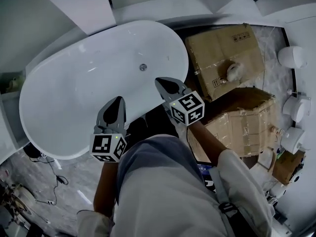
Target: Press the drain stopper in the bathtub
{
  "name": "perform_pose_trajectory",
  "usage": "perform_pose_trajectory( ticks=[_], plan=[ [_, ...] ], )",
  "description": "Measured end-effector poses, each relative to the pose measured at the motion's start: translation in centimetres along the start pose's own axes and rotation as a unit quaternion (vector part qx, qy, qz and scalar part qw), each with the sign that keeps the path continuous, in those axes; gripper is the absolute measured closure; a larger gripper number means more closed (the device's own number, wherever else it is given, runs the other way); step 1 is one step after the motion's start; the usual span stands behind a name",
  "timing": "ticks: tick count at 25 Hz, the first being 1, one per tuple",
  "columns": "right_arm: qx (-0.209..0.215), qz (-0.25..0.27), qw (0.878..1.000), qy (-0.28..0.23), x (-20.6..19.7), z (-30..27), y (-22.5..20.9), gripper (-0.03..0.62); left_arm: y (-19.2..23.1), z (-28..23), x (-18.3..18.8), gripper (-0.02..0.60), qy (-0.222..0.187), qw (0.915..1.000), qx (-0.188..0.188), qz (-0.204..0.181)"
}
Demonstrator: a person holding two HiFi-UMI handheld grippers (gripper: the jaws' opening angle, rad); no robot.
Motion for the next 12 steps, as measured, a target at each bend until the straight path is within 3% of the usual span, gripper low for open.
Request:
perform_pose_trajectory(
  ticks=[12],
  plan=[
    [-0.006, 0.046, 0.998, -0.045, 5.6, 6.1, 5.7, 0.594, 0.2, 4.5, 3.4, 0.581, -0.063, 0.9975, -0.023, 0.019]
  ],
)
Point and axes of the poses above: the fingertips, and each gripper's own axes: z backward along the fingers, y to its left, x out of its top, the point moved 8 cm from there along z, backward along the fingers, and after that the axes turned 14 degrees about x, right-handed, at the moved point
